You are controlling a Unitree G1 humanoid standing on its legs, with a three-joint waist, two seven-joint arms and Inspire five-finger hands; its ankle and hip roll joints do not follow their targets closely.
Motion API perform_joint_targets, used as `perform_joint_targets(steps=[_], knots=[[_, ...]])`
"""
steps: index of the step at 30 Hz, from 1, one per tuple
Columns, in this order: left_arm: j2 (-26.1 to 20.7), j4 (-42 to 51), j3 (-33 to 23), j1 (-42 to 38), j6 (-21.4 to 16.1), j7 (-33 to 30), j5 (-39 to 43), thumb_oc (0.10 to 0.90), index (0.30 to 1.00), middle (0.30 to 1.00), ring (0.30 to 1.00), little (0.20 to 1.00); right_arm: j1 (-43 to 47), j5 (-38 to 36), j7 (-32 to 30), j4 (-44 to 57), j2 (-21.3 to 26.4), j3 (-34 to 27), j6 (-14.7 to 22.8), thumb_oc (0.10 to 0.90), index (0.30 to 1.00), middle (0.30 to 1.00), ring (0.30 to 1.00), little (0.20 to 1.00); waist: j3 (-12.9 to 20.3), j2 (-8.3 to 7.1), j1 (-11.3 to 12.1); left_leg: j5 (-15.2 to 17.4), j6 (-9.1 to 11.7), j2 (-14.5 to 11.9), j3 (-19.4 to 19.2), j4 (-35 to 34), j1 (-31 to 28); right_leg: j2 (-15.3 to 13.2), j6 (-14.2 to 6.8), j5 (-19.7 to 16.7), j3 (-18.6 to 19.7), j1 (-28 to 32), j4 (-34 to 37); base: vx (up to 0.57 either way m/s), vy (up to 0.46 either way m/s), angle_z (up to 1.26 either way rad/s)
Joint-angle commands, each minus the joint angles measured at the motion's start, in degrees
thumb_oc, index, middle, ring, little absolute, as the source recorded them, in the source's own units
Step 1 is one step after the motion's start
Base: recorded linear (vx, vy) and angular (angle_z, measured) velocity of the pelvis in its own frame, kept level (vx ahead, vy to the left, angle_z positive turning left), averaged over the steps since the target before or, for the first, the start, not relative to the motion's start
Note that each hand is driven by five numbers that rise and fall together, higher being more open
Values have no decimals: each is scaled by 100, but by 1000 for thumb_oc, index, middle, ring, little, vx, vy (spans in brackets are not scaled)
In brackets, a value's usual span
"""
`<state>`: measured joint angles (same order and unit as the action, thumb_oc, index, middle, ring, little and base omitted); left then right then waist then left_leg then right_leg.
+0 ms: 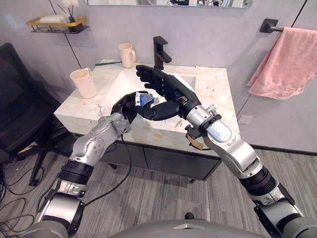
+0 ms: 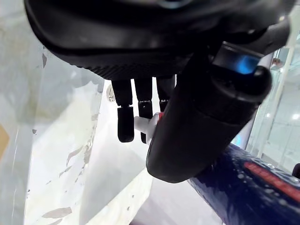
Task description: Organize the bathroom.
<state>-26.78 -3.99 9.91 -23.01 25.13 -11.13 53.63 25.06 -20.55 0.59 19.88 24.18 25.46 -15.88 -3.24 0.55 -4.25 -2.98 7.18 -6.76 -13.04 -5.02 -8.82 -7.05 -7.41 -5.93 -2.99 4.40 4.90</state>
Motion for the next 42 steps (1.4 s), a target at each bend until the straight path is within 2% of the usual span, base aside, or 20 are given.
perform_joint_targets(steps=[1,16,30,31,32,33,34,42], knots=[[5,472,-82,-1425,-805,73,168,400,300,300,300,300,682,252,-109,347,-269,-119,343,800,900,900,900,900,402,55,113,647,-78,1,-50,244,-355,123,-48,569,-111,47,10,0,0,0],[-74,643,-325,-1239,-786,-36,141,400,300,300,300,300,372,289,594,544,-43,-217,294,800,900,900,900,900,382,47,95,591,-67,-42,-71,226,-325,157,-4,594,-165,52,10,0,0,0],[53,517,-315,-1114,-833,15,146,400,300,300,300,300,293,261,564,585,-111,-279,501,800,900,900,900,900,353,93,40,583,-73,-55,-100,190,-355,159,-2,607,-101,57,10,0,0,0],[68,500,-299,-1113,-841,12,173,400,300,300,300,300,310,236,538,586,-117,-260,515,629,644,644,644,644,350,94,39,584,-76,-48,-98,196,-353,159,1,604,-94,55,10,0,0,0],[68,500,-299,-1113,-841,12,173,400,300,300,300,300,310,236,538,586,-117,-260,515,629,644,644,644,644,350,94,39,584,-76,-48,-98,196,-353,159,1,604,-94,55,10,0,0,0],[80,486,-293,-1108,-841,21,173,400,300,300,300,300,319,235,525,581,-125,-251,523,546,519,519,519,519,347,94,40,585,-77,-46,-97,200,-353,158,3,602,-93,56,10,0,0,0],[83,474,-288,-1104,-818,16,205,400,300,300,300,300,328,253,478,576,-139,-236,533,400,300,300,300,300,345,95,44,584,-78,-46,-98,202,-356,151,2,601,-98,62,10,0,0,0],[140,422,-265,-1085,-831,56,195,400,300,300,300,300,373,219,388,558,-182,-239,553,400,300,300,300,300,345,99,53,576,-78,-56,-85,190,-357,143,8,615,-103,83,10,0,0,0]])
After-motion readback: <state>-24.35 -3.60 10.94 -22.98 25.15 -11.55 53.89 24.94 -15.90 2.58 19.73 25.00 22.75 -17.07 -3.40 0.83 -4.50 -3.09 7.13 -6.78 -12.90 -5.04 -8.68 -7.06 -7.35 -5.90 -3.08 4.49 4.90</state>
